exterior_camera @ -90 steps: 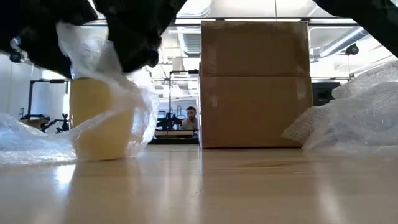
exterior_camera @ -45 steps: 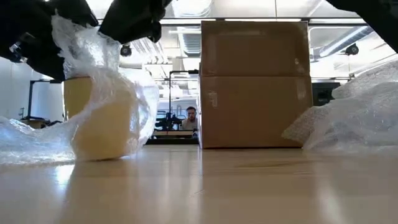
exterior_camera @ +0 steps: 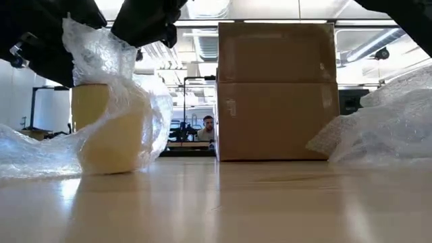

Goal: Wrap mug
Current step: Wrap the yellow mug with the left transparent bubble wrap

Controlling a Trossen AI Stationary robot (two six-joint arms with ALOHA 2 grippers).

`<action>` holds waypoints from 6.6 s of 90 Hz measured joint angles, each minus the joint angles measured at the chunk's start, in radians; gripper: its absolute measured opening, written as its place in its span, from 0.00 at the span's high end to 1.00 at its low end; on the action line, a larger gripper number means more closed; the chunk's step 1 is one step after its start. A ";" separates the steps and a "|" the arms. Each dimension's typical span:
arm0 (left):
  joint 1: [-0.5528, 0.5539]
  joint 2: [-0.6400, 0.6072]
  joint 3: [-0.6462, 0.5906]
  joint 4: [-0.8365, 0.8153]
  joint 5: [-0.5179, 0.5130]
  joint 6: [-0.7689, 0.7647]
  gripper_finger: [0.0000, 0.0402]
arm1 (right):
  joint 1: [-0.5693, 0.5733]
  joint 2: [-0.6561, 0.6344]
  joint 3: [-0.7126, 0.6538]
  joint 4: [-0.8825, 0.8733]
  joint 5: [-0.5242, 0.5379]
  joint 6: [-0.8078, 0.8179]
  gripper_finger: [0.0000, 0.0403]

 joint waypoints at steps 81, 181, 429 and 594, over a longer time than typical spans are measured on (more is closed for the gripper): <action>-0.008 -0.072 0.156 -0.241 0.086 -0.043 1.00 | -0.003 0.145 -0.002 0.071 0.040 0.051 1.00; 0.005 -0.076 -0.031 -0.066 0.083 -0.050 1.00 | -0.005 0.080 0.000 0.032 0.034 0.075 0.99; 0.005 -0.088 0.052 -0.072 0.056 0.008 1.00 | 0.004 0.166 -0.004 0.032 0.155 0.044 0.99; 0.099 0.079 -0.123 0.332 0.249 0.107 1.00 | 0.016 0.113 0.000 -0.238 0.088 0.110 0.99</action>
